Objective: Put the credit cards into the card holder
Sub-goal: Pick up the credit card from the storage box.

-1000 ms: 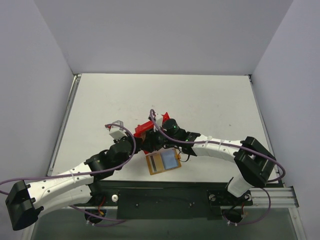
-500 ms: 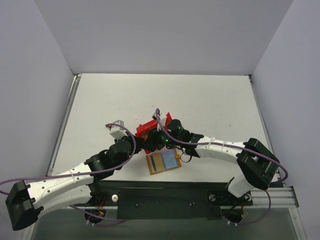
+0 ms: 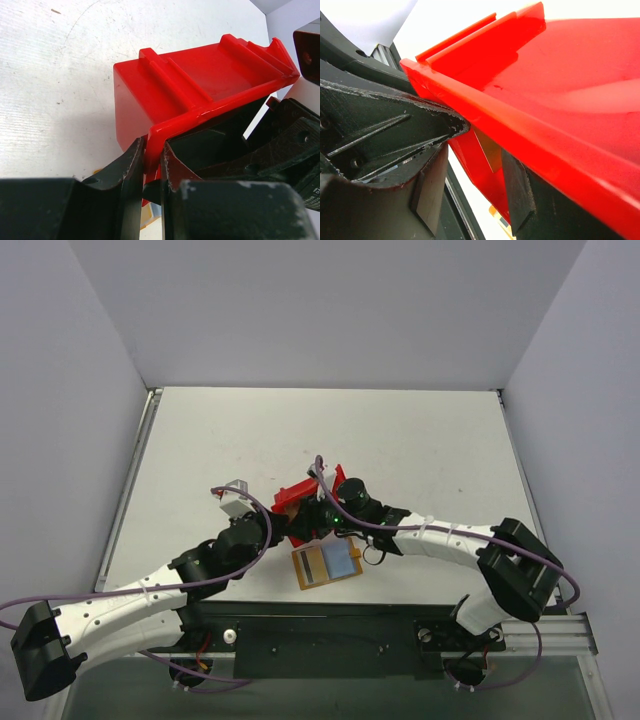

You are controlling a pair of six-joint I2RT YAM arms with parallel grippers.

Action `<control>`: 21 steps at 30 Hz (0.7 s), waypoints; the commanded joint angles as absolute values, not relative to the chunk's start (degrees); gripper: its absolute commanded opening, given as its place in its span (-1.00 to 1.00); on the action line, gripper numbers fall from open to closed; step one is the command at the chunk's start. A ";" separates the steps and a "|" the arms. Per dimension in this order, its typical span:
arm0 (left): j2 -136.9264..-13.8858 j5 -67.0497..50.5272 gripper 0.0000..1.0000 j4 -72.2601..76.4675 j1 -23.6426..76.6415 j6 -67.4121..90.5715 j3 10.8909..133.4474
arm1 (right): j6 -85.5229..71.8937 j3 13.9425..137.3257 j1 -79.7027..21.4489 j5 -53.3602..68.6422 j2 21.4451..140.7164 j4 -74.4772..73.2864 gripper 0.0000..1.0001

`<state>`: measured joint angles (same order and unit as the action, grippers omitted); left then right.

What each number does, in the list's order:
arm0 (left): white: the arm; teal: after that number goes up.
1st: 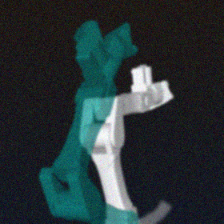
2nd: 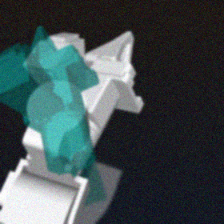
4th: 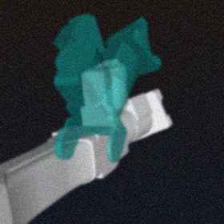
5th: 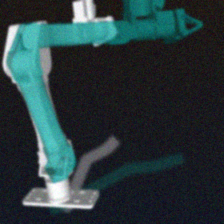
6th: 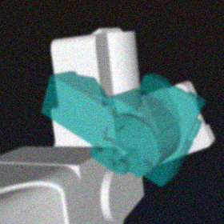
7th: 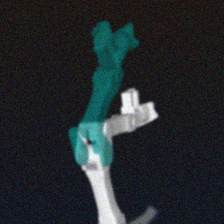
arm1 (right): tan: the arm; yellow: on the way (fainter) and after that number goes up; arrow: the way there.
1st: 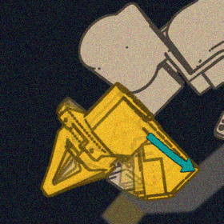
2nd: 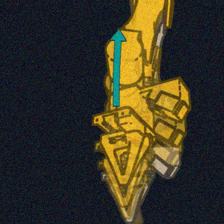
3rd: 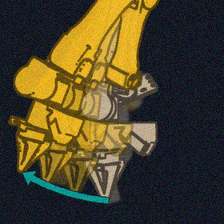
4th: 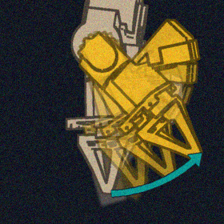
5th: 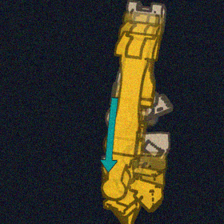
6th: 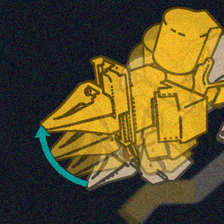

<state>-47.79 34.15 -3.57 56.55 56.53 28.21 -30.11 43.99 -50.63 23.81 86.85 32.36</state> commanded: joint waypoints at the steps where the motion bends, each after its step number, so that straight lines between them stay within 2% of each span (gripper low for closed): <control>1: -44.03 32.61 -1.00 7.38 57.13 61.26 31.64 | -30.50 41.93 -46.93 12.31 85.70 30.76 -0.17; 21: -44.47 32.08 -1.00 7.38 57.04 61.26 32.08 | -30.85 42.19 -46.58 12.92 85.60 31.64 -0.18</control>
<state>-47.27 33.63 -4.60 56.64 57.76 28.21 -31.27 42.04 -46.89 15.20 84.01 33.21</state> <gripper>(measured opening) 0.235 0.412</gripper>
